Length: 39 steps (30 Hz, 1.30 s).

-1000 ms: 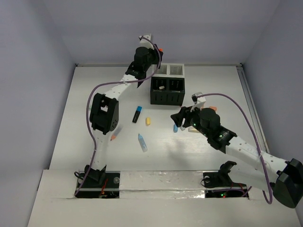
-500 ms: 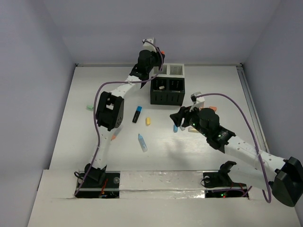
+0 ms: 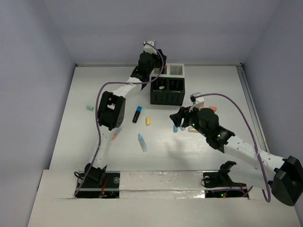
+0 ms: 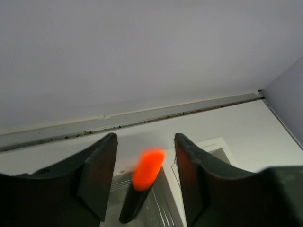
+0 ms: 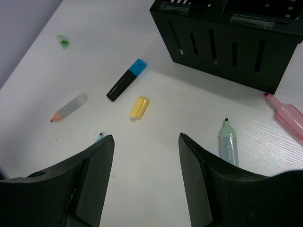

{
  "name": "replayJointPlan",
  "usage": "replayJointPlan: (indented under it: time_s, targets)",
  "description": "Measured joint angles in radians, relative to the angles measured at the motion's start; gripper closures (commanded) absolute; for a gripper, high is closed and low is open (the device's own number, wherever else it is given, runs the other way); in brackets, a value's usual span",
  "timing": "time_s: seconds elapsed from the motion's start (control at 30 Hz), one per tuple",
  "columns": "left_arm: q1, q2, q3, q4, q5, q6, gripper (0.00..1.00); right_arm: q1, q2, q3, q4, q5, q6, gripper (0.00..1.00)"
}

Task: Sort the stationery into containers
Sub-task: Place the pen in the storage box, then pick up the pen from the center of the board.

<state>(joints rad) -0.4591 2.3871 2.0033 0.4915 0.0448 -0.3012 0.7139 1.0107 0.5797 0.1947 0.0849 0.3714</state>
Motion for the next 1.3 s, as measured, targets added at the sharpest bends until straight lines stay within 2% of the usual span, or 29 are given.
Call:
replayJointPlan:
  time_s: [0.07,0.17,0.3,0.43,0.6,0.67,0.77,0.9,1.0,1.13,1.3]
  targets:
    - [0.0,-0.002,-0.012,0.012,-0.002,0.005,0.4,0.0,0.001,0.0,0.0,0.0,-0.001,0.37]
    - [0.0,-0.015,-0.04,0.013,-0.002,0.012,0.3,0.0,0.011,0.0,0.0,0.0,-0.001,0.35]
    - [0.0,-0.077,-0.092,-0.002,-0.002,0.024,0.26,0.0,0.031,0.0,0.0,0.0,-0.002,0.34]
    - [0.0,-0.229,-0.173,-0.032,-0.004,0.037,0.25,0.0,0.066,0.005,-0.001,-0.011,-0.002,0.34]
    - [0.0,-0.633,-0.427,-0.064,-0.032,0.03,0.15,0.03,0.16,0.074,-0.034,-0.022,0.006,0.19]
    - [0.0,-0.815,-0.548,-0.062,-0.058,0.018,0.11,0.066,0.216,0.126,-0.045,-0.015,0.017,0.17]
    - [0.0,-1.176,-0.812,-0.066,-0.101,-0.013,0.07,0.136,0.314,0.213,-0.064,0.01,0.027,0.16]
    - [0.0,-1.521,-1.054,-0.178,-0.15,-0.072,0.04,0.225,0.483,0.356,-0.103,0.062,0.039,0.15]
    - [-0.005,-1.675,-1.117,-0.334,-0.15,-0.099,0.01,0.257,0.625,0.486,-0.154,0.114,0.046,0.15]
    - [-0.006,-1.825,-1.124,-0.549,-0.153,-0.097,0.01,0.275,0.82,0.693,-0.257,0.215,0.055,0.16]
    - [-0.006,-1.987,-1.125,-0.726,-0.175,-0.067,0.01,0.276,1.026,0.907,-0.373,0.336,0.066,0.19]
